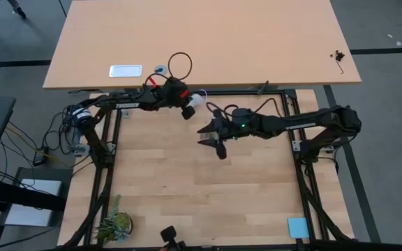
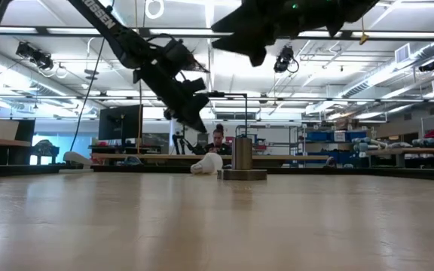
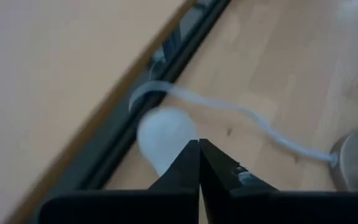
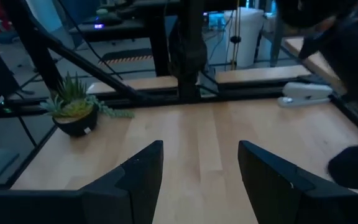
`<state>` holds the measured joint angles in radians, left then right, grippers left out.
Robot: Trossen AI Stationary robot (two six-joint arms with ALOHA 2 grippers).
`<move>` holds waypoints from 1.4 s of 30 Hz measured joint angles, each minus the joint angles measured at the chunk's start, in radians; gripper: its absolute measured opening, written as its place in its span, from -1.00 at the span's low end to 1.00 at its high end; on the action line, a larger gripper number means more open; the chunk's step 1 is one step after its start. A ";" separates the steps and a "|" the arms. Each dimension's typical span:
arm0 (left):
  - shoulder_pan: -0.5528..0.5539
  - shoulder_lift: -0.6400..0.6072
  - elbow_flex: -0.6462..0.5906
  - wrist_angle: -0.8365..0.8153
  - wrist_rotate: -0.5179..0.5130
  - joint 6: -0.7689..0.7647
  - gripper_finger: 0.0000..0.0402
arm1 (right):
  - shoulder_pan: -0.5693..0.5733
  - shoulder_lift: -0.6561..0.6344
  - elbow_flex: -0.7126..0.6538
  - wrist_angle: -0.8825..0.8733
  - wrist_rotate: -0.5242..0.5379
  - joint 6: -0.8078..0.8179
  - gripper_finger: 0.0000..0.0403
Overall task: Screw lightbulb
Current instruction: Insert the white lightbulb into the gold lamp
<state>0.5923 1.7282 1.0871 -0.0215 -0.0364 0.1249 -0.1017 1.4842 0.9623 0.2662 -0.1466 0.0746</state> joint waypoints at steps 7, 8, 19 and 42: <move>0.011 0.076 -0.001 -0.064 -0.002 -0.085 -0.71 | 0.000 -0.042 0.000 -0.014 0.004 -0.007 0.07; 0.011 0.089 -0.001 -0.057 -0.011 -0.100 -0.65 | -0.001 -0.039 0.000 -0.015 0.004 -0.007 0.07; 0.062 0.191 -0.001 0.029 -0.078 -0.238 -0.01 | -0.017 -0.014 0.000 -0.014 0.008 -0.007 0.07; 0.082 0.276 -0.001 0.209 0.039 -0.038 0.04 | -0.017 -0.014 0.000 -0.013 -0.004 -0.045 0.07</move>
<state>0.6742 2.0038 1.0862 0.1873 0.0028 0.0872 -0.1184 1.4700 0.9623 0.2533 -0.1505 0.0296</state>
